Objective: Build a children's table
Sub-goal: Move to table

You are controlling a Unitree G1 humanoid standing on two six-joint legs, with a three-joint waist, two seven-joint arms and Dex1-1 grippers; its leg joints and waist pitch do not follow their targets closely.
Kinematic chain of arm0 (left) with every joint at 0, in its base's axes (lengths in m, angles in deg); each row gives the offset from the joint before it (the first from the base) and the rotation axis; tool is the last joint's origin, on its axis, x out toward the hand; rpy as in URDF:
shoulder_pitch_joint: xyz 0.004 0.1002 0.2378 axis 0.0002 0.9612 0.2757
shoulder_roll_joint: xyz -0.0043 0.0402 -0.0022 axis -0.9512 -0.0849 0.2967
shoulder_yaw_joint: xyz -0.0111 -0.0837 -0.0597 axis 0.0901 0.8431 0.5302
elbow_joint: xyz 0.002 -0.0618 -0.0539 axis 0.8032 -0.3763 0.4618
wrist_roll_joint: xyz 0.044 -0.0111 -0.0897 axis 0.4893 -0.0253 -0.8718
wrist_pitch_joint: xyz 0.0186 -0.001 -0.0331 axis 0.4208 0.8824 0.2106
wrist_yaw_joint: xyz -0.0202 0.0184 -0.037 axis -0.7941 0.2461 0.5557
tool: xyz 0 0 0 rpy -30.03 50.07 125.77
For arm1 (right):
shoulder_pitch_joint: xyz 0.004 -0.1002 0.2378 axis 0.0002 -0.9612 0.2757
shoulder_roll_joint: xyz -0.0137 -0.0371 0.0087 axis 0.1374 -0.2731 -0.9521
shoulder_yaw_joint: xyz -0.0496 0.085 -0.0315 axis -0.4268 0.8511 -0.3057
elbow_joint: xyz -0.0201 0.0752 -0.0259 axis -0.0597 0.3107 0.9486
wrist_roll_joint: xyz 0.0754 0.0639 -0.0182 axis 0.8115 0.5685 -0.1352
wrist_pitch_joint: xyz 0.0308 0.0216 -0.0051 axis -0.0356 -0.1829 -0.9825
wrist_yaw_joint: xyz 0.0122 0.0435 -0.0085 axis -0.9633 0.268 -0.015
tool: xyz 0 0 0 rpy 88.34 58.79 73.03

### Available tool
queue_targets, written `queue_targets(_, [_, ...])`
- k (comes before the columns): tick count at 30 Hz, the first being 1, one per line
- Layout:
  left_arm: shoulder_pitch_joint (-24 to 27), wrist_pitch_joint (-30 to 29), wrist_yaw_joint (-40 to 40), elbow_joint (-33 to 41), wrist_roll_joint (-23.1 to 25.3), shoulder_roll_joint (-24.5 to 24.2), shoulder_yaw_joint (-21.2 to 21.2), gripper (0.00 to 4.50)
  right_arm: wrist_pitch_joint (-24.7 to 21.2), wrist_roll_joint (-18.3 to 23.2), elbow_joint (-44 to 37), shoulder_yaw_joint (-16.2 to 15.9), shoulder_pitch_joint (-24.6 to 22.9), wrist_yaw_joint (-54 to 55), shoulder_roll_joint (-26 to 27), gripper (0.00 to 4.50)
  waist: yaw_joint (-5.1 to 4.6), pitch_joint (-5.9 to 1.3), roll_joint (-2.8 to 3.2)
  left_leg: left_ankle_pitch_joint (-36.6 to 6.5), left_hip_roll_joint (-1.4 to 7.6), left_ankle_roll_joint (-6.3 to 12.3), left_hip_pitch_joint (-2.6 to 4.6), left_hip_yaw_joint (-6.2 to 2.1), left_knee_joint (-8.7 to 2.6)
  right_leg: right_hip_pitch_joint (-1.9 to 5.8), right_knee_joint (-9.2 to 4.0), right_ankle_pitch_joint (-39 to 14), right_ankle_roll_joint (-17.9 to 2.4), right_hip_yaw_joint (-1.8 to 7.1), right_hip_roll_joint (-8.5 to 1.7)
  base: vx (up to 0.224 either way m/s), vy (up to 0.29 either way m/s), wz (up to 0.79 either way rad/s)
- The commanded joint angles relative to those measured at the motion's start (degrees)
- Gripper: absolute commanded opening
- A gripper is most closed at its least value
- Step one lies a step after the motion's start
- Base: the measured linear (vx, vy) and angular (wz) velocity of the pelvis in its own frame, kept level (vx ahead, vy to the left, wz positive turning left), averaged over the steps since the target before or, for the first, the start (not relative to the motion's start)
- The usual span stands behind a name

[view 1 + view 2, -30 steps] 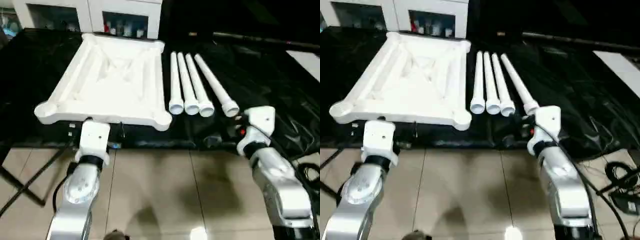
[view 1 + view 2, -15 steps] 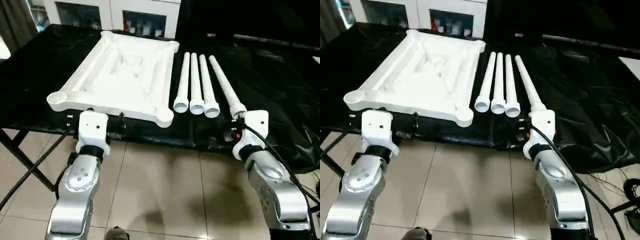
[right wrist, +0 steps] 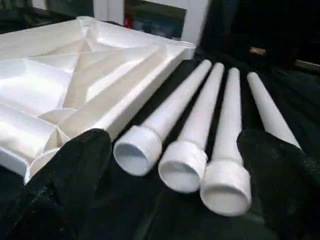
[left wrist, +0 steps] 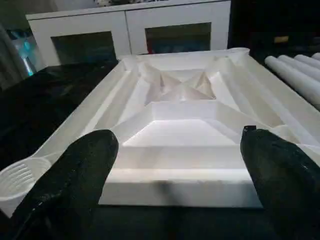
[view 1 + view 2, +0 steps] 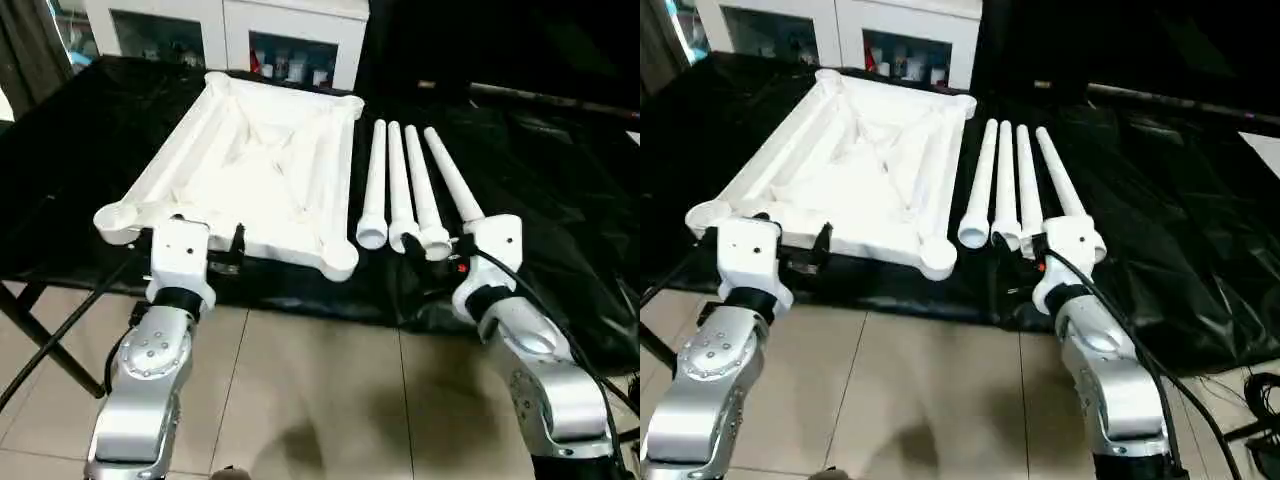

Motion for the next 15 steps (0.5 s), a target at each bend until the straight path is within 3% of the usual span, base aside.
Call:
queue_targets(1, [-0.3,0.1,-0.55,-0.1,-0.3,-0.2,0.24,4.5,0.75,-0.88,0.63,-0.82,0.73,-0.8,-0.5,4.49,1.18,-4.51,0.83,4.7,-2.38,16.44,-4.25,-0.8,-0.45,6.82,-3.84,20.01,6.13,-0.08,-5.23,0.116,0.026,0.3])
queue_targets(2, [-0.3,0.1,-0.55,-0.1,-0.3,-0.2,0.24,4.5,0.75,-0.88,0.63,-0.82,0.73,-0.8,-0.5,4.49,0.96,-4.59,1.04,6.77,-2.34,17.45,-4.47,-1.47,0.08,7.4,-3.31,21.83,8.17,-1.4,-4.59,0.12,0.047,0.62])
queue_targets(3, [-0.3,0.07,-0.59,-0.06,-0.36,-0.29,0.26,4.5,0.66,-0.44,0.54,-0.41,0.68,-0.49,0.05,4.49,0.11,-4.51,1.9,11.18,-1.81,20.57,-0.98,-3.75,-0.34,5.72,-1.43,21.35,10.52,-3.65,-1.85,0.162,0.023,0.63])
queue_targets(4, [-0.3,0.05,-0.65,-0.03,-0.37,-0.33,0.22,4.5,0.53,-0.13,0.53,-0.17,0.67,-0.45,0.26,4.49,-4.04,-5.41,3.14,18.35,7.24,33.31,12.56,-12.67,-0.8,-9.21,7.56,-7.43,3.98,-1.61,-1.63,0.162,0.023,0.63])
queue_targets(5, [-0.3,0.02,-0.76,0.02,-0.4,-0.41,0.16,4.5,0.29,0.45,0.52,0.27,0.66,-0.37,0.66,4.49,-4.04,-5.41,3.14,18.35,7.24,33.31,12.56,-12.67,-0.8,-9.21,7.56,-7.43,3.98,-1.61,-1.63,0.122,-0.001,0.35])
queue_targets(6, [-0.14,-0.04,-1.15,0.21,-0.46,-0.61,-0.03,4.5,0.42,0.48,0.57,0.31,0.57,-0.42,0.67,4.49,-2.68,-4.81,1.94,23.85,6.64,30.59,9.08,-10.51,-0.68,-11.67,10.93,-5.24,3.26,0.85,-2.7,0.064,-0.018,0.05])
queue_targets(7, [-0.04,-0.04,-1.32,0.28,-0.46,-0.66,-0.16,4.5,0.61,0.36,0.6,0.17,0.46,-0.49,0.57,4.49,-2.82,-4.36,1.57,21.12,5.67,28.9,7.3,-8.79,-1.8,-11.57,11.17,-1.86,3.52,1.23,-2.61,0.064,-0.018,0.05])
queue_targets(8, [-0.04,-0.04,-1.32,0.28,-0.46,-0.66,-0.16,4.5,0.61,0.36,0.6,0.17,0.46,-0.49,0.57,4.49,-2.54,-3.96,1.21,16.19,4.49,27.11,5.85,-7.03,-2.76,-11.2,10.52,1.38,3.0,1.36,-2.41,0.054,-0.045,-0.03])
queue_targets(9, [0.07,-0.01,-1.48,0.34,-0.49,-0.66,-0.27,4.5,0.88,0.11,0.59,0.0,0.29,-0.52,0.48,4.49,-2.15,-3.18,-2.69,-1.83,-0.74,18.62,3.66,-2.04,-1.9,-7.47,0.97,6.35,0.3,5.8,-4.52,0.062,-0.115,0.05])
queue_targets(10, [0.11,0.0,-1.55,0.36,-0.51,-0.66,-0.33,4.5,0.93,0.05,0.56,-0.01,0.21,-0.54,0.51,4.49,-0.5,-1.67,-3.12,-9.15,-3.53,14.06,1.98,0.05,-0.2,-5.92,-3.06,-9.51,1.77,8.89,-6.47,0.062,-0.115,0.05])
queue_targets(11, [0.14,0.0,-1.62,0.38,-0.52,-0.66,-0.39,4.5,0.98,-0.01,0.53,-0.03,0.13,-0.55,0.54,4.49,0.54,-2.62,-3.21,-11.51,-5.23,11.25,2.59,0.53,3.56,-4.14,-4.71,-19.83,-0.34,11.85,-9.24,0.055,-0.124,0.16])
queue_targets(12, [0.13,0.0,-1.71,0.38,-0.57,-0.64,-0.48,4.5,1.06,-0.1,0.44,0.07,0.03,-0.58,0.7,4.49,1.37,-2.32,-3.33,-5.55,-3.24,4.7,-0.59,-1.92,7.08,-0.55,-5.34,-34.65,-7.1,12.97,-11.56,0.045,-0.058,0.09])
queue_targets(13, [0.07,0.01,-1.82,0.34,-0.62,-0.6,-0.59,4.5,1.11,-0.21,0.29,0.14,-0.13,-0.53,0.81,4.49,1.27,-2.43,-3.33,-4.27,-3.0,3.44,-1.21,-2.2,7.07,-0.11,-4.82,-32.82,-8.68,12.67,-11.13,0.045,-0.058,0.09])
queue_targets(14, [-0.11,0.01,-1.95,0.14,-0.7,-0.56,-0.71,4.5,1.01,-0.24,0.15,0.37,-0.34,-0.33,1.05,4.49,1.03,-1.9,-2.01,-3.07,-1.9,2.42,-1.12,-2.42,5.72,-0.51,-4.86,-28.14,-12.94,11.29,-10.74,0.056,-0.02,0.04])
queue_targets(15, [-0.27,0.02,-2.04,-0.06,-0.74,-0.55,-0.79,4.5,0.98,-0.28,0.11,0.48,-0.46,-0.22,1.12,4.49,0.74,-1.62,-1.35,-2.57,-1.36,2.26,-0.31,-2.19,4.04,-1.25,-5.07,-27.57,-14.27,9.69,-9.77,0.0,0.0,0.0])
